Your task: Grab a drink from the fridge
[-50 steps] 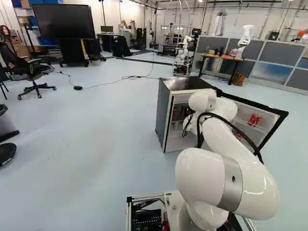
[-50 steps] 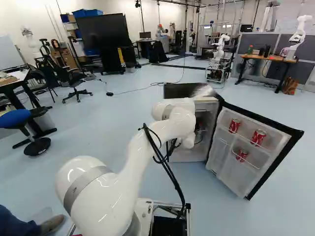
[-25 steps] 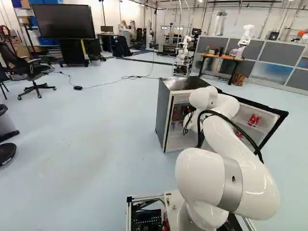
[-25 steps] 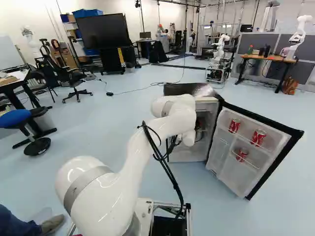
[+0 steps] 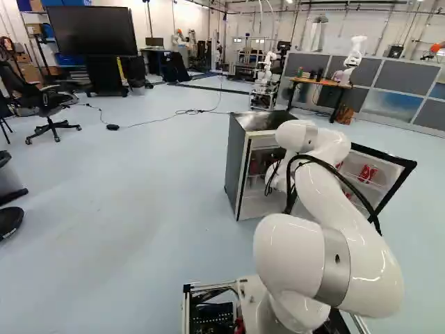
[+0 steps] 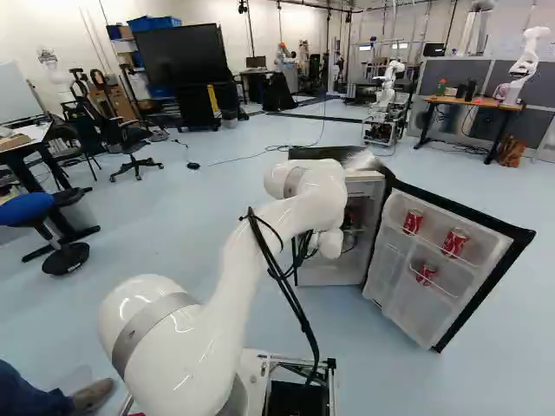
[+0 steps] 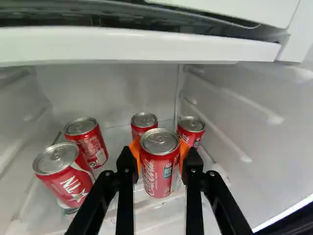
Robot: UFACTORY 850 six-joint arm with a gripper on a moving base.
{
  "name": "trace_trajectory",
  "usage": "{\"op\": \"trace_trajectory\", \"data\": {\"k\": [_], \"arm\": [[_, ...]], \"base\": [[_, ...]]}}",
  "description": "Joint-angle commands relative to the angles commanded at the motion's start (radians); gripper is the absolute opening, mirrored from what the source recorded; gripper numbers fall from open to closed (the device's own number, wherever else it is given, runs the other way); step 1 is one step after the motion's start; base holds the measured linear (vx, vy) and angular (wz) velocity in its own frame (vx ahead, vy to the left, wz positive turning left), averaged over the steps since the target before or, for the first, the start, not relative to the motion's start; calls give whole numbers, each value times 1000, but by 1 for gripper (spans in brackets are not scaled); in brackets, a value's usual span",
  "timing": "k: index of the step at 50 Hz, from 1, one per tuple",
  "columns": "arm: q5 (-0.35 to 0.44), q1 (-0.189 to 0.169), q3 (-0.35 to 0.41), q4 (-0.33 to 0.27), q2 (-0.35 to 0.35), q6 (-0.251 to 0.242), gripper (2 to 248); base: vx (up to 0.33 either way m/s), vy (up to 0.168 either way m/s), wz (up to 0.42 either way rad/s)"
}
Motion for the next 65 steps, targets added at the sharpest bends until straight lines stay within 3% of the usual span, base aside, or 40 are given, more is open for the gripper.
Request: {"op": "trace_trajectory", "data": {"k": [21,65], "arm": [[0,-5,218,0,153,0,96],[0,-19,529,0,328,0,96]], "base": [[0,0,0],[0,0,0]]}}
